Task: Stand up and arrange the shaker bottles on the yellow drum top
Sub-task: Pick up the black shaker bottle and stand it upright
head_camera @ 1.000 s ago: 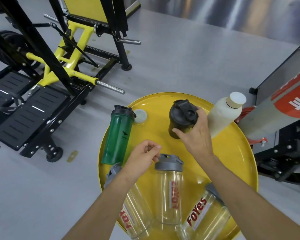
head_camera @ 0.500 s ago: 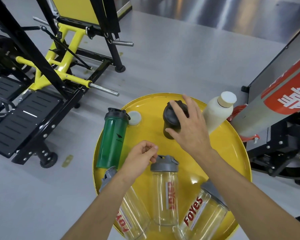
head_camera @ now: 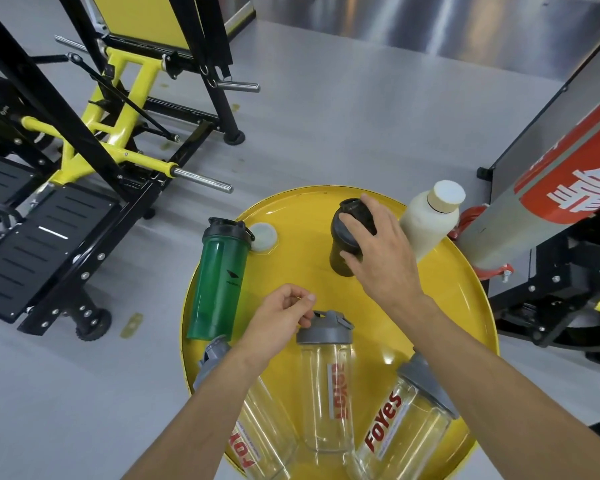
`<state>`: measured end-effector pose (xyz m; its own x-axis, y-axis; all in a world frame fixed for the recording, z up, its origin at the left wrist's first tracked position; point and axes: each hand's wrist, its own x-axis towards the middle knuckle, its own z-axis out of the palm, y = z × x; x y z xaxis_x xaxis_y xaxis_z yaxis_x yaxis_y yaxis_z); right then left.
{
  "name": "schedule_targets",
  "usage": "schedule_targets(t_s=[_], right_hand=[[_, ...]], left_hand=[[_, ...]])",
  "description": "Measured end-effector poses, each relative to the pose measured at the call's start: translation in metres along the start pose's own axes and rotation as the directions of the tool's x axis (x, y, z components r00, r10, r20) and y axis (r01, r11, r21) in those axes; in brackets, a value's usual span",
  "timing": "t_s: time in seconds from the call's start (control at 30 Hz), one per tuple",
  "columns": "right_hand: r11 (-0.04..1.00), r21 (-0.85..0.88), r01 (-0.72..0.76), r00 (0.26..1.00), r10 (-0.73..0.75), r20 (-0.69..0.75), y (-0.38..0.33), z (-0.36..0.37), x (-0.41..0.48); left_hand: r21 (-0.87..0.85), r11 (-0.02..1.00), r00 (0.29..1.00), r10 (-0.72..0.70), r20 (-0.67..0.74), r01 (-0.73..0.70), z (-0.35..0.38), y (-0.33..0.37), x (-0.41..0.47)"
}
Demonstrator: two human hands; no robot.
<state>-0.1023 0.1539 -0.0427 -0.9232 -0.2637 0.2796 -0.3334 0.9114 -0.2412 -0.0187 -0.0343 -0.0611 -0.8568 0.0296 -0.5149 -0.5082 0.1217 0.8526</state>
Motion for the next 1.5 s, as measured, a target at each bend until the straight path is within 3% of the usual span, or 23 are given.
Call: schedule_targets(t_s=[0.67, 0.8, 0.97, 1.17, 1.5], right_hand=[[1.000, -0.012, -0.015, 0.999, 0.014, -0.041, 0.002, -0.002, -0.003], [0.999, -0.018, 0.040, 0.991, -0.042, -0.124, -0.008, -0.014, 0.001], [0.987, 0.101, 0.121, 0.978, -0.101, -0.182, -0.028, -0.022, 0.004], [0.966, 0.182, 0.183, 0.982, -0.172, -0.079, -0.037, -0.010, -0.012], [0.975, 0.215, 0.055, 0.991, -0.079, 0.104, -0.037, 0.007, -0.037]], left_hand=[[-0.007, 1.000, 1.000, -0.008, 0.001, 0.008, 0.000, -0.001, -0.004], [-0.017, 1.000, 1.000, -0.001, 0.000, 0.001, -0.002, 0.000, -0.004], [-0.033, 0.999, 1.000, 0.024, 0.005, -0.024, -0.005, 0.003, -0.004], [0.008, 0.996, 0.993, 0.089, -0.084, -0.088, -0.018, 0.009, -0.002], [0.036, 0.993, 0.974, 0.117, -0.192, -0.112, -0.045, 0.004, 0.001]])
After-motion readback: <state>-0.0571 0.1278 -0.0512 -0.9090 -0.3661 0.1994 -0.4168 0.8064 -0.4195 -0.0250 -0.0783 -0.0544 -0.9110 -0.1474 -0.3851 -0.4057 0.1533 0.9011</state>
